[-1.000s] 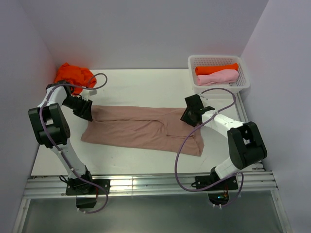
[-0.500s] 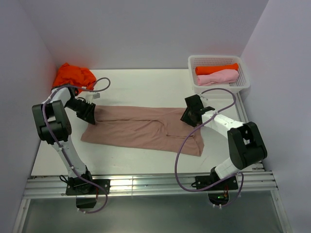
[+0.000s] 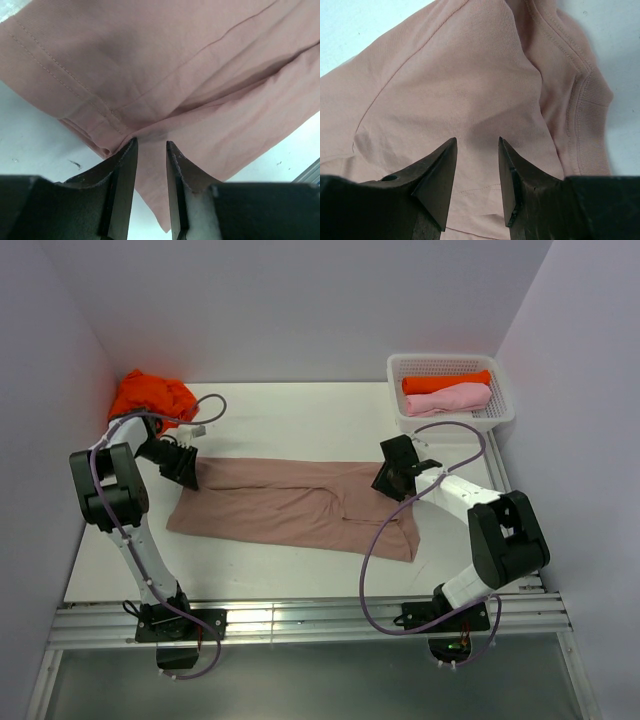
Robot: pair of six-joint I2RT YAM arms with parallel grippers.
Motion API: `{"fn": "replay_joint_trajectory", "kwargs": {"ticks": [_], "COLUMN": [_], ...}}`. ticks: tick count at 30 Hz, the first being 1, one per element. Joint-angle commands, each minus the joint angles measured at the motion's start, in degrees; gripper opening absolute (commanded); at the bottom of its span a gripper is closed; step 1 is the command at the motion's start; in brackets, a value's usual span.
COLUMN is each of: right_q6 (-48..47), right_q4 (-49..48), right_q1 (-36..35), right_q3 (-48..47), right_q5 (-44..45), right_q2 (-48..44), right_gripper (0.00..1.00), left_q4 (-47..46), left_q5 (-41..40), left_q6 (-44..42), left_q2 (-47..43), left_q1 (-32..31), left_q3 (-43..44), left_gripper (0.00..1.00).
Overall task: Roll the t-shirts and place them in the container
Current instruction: Roll the tshirt
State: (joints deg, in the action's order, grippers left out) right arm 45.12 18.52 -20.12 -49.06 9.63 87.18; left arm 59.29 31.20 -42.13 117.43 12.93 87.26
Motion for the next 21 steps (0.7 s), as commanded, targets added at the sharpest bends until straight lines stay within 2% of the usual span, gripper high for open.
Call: {"fn": "replay_joint_trajectory", "kwargs": {"ticks": [1,13,15,21], "right_q6": [-0.04,0.40,-0.30,-1.88], "right_q4": [-1.21,2.83,4.84,8.89], "right_q1": [-0.18,-0.18,0.60,5.61], "right_q3": [-0.42,-2.09,-2.88,-1.05], "right_q5": [1.18,4.34,5.40,5.58], "right_q2": [0.45,0.02,-1.30,-4.55], "right_gripper": [0.46,0.48,0.54,0.62], "left_q4": [-1.71,-4.53,-3.66,-1.11], "left_q5": [0.18,-1.50,-0.71,1.75], "left_q6": [1.26,2.05,1.79,0.21], "left_q2": [1.75,2.11,1.15,-2.19], "left_q1": [-0.19,-0.19,-0.27,-0.18], "left_q3": [1.07,-0.87,-0.43,0.89], "left_gripper": [0.35,0.34,0.35,0.40]}}
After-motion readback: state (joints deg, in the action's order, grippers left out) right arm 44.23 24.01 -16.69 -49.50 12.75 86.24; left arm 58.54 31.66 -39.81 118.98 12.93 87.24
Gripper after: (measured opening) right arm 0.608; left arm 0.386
